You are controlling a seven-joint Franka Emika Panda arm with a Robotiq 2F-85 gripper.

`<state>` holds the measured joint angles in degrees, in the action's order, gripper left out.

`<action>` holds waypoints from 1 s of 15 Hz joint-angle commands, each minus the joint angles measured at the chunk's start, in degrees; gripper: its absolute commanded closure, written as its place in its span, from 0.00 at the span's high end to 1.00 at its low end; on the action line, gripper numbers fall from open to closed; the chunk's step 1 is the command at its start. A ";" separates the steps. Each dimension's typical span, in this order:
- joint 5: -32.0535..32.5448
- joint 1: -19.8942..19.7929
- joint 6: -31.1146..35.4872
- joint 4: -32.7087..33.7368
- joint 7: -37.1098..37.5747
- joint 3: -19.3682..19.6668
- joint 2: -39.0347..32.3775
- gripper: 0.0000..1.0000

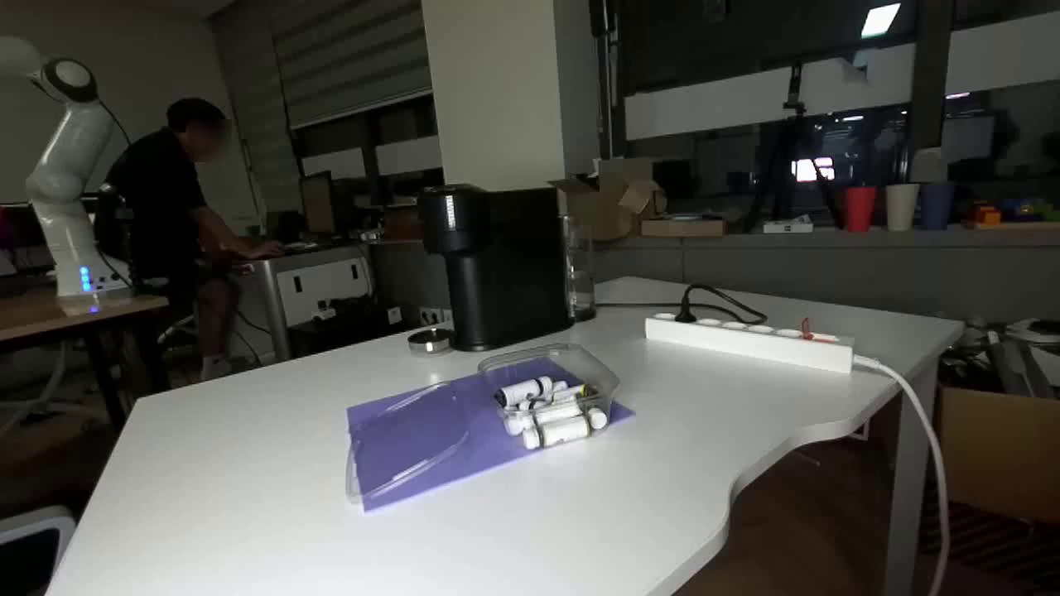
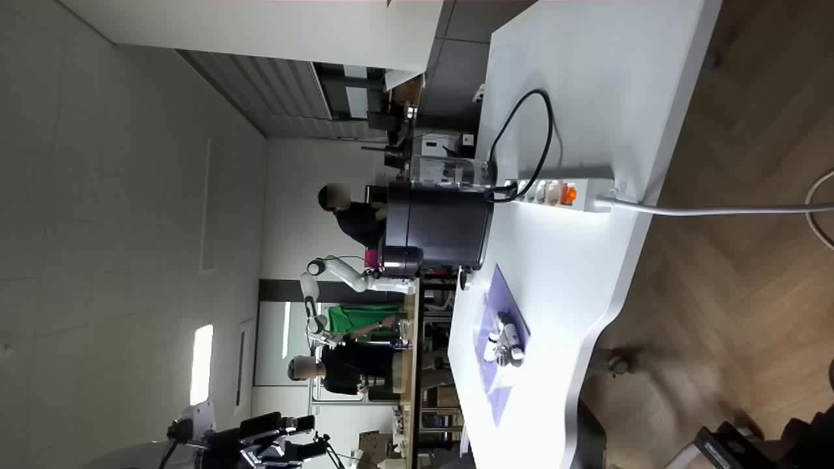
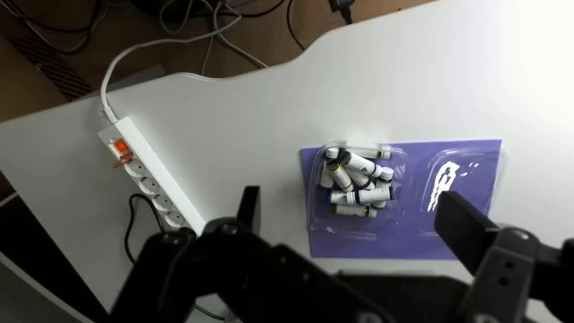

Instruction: Turn off the extension cord

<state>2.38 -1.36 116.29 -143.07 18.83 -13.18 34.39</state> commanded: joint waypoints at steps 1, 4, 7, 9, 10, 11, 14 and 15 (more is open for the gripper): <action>0.63 1.07 -0.18 0.13 0.51 0.93 -0.15 1.00; 0.63 1.07 -0.17 0.13 0.51 0.93 -0.15 1.00; 0.63 1.07 -0.17 0.13 0.51 0.93 -0.15 1.00; 1.26 1.54 2.10 0.60 -6.70 4.21 -0.98 1.00; 2.43 1.14 2.47 1.12 -10.09 5.50 -1.53 1.00; 3.43 0.54 4.03 1.58 -14.02 7.60 -2.34 1.00; 3.76 -0.76 8.71 4.24 -23.79 14.67 -6.76 0.74; 3.54 -1.14 9.62 5.70 -26.22 16.56 -8.83 0.68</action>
<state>5.48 -1.88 123.92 -142.25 -0.86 -1.75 31.67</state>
